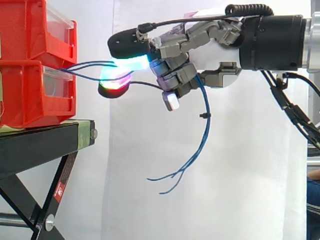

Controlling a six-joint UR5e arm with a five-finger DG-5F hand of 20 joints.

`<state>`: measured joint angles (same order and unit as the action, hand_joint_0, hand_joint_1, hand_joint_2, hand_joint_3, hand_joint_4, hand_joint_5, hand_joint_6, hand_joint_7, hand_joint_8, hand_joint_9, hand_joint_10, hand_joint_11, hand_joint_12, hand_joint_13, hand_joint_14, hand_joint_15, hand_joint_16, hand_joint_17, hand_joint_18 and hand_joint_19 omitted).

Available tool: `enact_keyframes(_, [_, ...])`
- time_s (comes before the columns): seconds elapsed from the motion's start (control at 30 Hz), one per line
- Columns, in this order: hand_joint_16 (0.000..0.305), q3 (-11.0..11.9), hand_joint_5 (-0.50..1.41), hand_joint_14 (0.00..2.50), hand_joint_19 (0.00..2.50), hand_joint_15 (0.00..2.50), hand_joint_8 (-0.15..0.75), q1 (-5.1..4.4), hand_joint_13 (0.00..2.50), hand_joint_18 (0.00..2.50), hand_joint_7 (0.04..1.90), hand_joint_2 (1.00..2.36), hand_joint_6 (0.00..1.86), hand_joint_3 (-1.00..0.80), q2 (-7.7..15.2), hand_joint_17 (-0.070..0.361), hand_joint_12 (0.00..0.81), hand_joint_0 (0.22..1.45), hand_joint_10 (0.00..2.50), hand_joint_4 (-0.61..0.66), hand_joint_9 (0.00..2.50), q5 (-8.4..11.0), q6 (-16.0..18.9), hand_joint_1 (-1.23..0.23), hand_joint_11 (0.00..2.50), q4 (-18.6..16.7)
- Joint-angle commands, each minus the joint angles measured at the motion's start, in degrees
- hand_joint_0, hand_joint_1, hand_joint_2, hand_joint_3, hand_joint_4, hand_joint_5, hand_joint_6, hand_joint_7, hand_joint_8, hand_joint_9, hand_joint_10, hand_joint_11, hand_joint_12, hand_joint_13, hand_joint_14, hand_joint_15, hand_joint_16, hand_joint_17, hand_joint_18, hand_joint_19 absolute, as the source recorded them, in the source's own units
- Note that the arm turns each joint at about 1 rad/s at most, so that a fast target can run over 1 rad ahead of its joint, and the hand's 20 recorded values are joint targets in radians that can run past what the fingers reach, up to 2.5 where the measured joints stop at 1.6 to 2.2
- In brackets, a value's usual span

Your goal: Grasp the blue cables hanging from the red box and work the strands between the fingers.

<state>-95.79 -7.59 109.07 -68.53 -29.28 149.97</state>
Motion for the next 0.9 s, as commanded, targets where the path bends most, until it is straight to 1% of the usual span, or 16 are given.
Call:
enact_keyframes(0.0, [0.052,-0.01,0.44,2.5,0.85,1.58,0.401,-0.15,0.8,1.2,1.33,1.02,0.01,-0.08,0.0,0.118,0.474,1.0,2.5,0.3,0.63,-0.11,0.36,-0.63,2.24,0.15])
enact_keyframes(0.2, [0.053,-0.01,0.45,2.5,0.68,1.58,0.403,-0.15,0.8,1.12,1.34,1.01,0.01,0.07,0.0,0.12,0.478,1.06,2.5,0.29,0.64,-0.11,0.01,-0.65,2.23,0.15])
enact_keyframes(0.27, [0.054,-0.01,0.47,2.5,0.69,1.6,0.399,-0.15,0.8,1.12,1.34,1.01,0.01,0.07,0.0,0.122,0.487,1.06,2.5,0.29,0.64,-0.11,0.01,-0.66,2.28,0.06])
enact_keyframes(0.3, [0.056,-0.01,0.47,2.5,0.73,1.59,0.402,-0.15,0.81,1.16,1.33,1.01,0.01,0.04,0.0,0.127,0.491,1.03,2.5,0.3,0.64,-0.11,0.01,-0.67,2.28,0.15])
enact_keyframes(0.33, [0.063,-0.01,0.48,2.5,0.67,1.59,0.411,-0.15,0.82,1.21,1.31,1.01,0.01,-0.02,0.0,0.141,0.504,0.97,2.5,0.33,0.64,-0.11,0.01,-0.68,2.22,0.15])
enact_keyframes(0.4, [0.065,-0.01,0.48,2.5,0.62,1.59,0.417,-0.15,0.81,1.19,1.28,1.01,0.01,-0.24,0.0,0.146,0.505,0.88,2.5,0.33,0.65,-0.11,0.01,-0.67,2.25,0.15])
enact_keyframes(0.43, [0.063,-0.01,0.48,2.5,0.64,1.6,0.407,-0.23,0.8,1.16,1.28,1.02,0.02,-0.29,0.0,0.141,0.501,0.86,2.5,0.31,0.65,-0.02,0.01,-0.65,2.26,0.15])
enact_keyframes(0.57, [0.057,-0.01,0.49,2.5,0.72,1.58,0.399,-0.23,0.78,1.14,1.27,1.02,0.02,-0.31,0.0,0.129,0.493,0.89,2.5,0.33,0.65,-0.11,-0.08,-0.64,2.24,0.15])
enact_keyframes(0.6, [0.057,-0.01,0.49,2.5,0.72,1.56,0.397,-0.23,0.79,1.16,1.26,1.02,0.02,-0.24,0.0,0.128,0.491,0.97,2.5,0.34,0.66,-0.11,-0.08,-0.66,2.24,0.15])
enact_keyframes(0.63, [0.054,-0.01,0.51,2.5,0.62,1.56,0.389,-0.23,0.79,1.08,1.26,1.01,0.02,-0.01,0.0,0.121,0.473,1.06,2.5,0.32,0.67,-0.2,-0.08,-0.66,2.23,0.15])
enact_keyframes(0.67, [0.053,-0.01,0.55,2.5,0.58,1.55,0.376,-0.32,0.8,1.04,1.26,1.01,0.02,0.08,0.0,0.119,0.47,1.1,2.5,0.31,0.71,-0.2,-0.08,-0.65,2.23,0.15])
enact_keyframes(0.7, [0.05,-0.01,0.58,2.5,0.45,1.54,0.361,-0.23,0.79,0.93,1.25,1.01,0.02,0.23,0.0,0.113,0.455,1.17,2.5,0.31,0.76,-0.2,-0.17,-0.65,2.26,0.15])
enact_keyframes(0.73, [0.051,-0.01,0.6,2.5,0.43,1.55,0.351,-0.23,0.8,0.89,1.23,1.0,0.02,0.27,0.0,0.114,0.452,1.2,2.5,0.28,0.79,-0.2,-0.25,-0.66,2.28,0.15])
enact_keyframes(0.8, [0.052,-0.01,0.62,2.5,0.49,1.59,0.347,-0.23,0.82,0.95,1.21,1.0,0.02,0.3,0.0,0.117,0.458,1.18,2.5,0.31,0.82,-0.2,-0.34,-0.66,2.33,0.15])
enact_keyframes(0.83, [0.058,-0.01,0.63,2.5,0.55,1.61,0.354,-0.23,0.84,1.1,1.19,1.08,0.02,0.24,0.0,0.13,0.469,1.08,2.5,0.32,0.83,-0.2,-0.34,-0.67,2.31,0.15])
enact_keyframes(0.87, [0.059,-0.01,0.63,2.5,0.56,1.61,0.361,-0.23,0.84,1.12,1.19,1.11,0.02,0.21,0.0,0.133,0.474,1.04,2.5,0.33,0.83,-0.11,-0.34,-0.66,2.31,0.15])
